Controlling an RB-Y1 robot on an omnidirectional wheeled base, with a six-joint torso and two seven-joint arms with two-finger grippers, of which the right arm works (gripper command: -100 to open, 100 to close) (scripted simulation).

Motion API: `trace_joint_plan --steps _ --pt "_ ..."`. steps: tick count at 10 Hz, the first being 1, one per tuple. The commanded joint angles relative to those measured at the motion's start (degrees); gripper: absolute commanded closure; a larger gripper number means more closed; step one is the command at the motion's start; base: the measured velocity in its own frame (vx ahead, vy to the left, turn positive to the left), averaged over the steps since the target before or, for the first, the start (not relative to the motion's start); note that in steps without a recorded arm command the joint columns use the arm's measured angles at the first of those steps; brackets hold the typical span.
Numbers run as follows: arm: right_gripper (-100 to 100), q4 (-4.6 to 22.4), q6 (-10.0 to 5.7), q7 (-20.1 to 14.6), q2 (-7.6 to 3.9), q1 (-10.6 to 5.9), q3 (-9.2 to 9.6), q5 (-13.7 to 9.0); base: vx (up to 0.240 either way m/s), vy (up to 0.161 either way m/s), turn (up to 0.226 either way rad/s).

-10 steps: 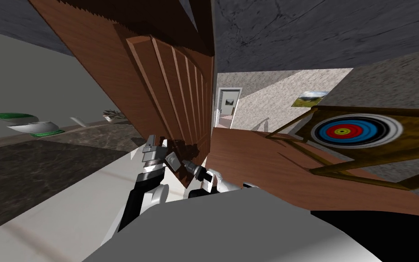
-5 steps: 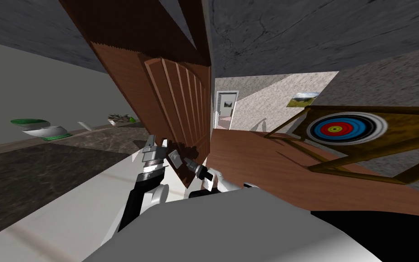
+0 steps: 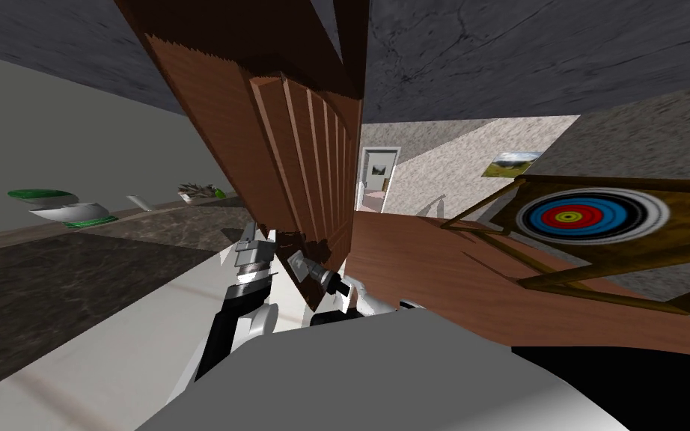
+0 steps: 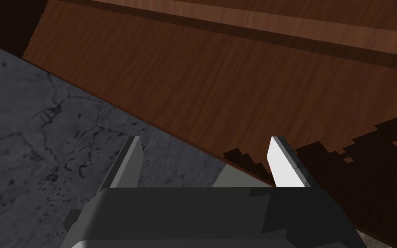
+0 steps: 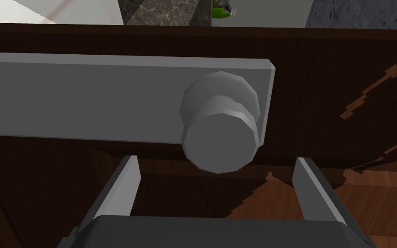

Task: Push the door open

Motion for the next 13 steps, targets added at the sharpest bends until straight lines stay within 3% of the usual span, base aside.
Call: trace_joint_plan --steps 1,2,3,8,9,11,12,13 --pt "-100 0.3 0.06 0.2 1.28 -0.11 -0.31 0.06 0.111 0.154 0.027" --pt "-100 -0.54 0.35 0.09 0.46 0.15 -0.12 0.04 0.045 0.068 -0.003" --pt "100 -0.54 0.35 0.09 0.46 0.15 -0.12 0.04 -0.009 -0.01 -0.002" --pt "100 -0.54 0.35 0.09 0.46 0.15 -0.12 0.04 -0.009 -0.014 0.001" --pt "-100 -0.35 0.23 0.44 -0.92 0.55 -1.5 -0.14 -0.125 -0.039 -0.145" --pt "-100 -0.23 0.16 0.66 -0.58 0.8 -2.39 -0.26 -0.193 -0.037 -0.077" --pt "-100 -0.13 0.1 0.85 0.42 1.01 -3.13 -0.36 -0.183 -0.05 -0.097" --pt "-100 -0.62 0.29 0.73 -0.22 1.04 -2.65 -0.29 -0.081 -0.021 -0.018"
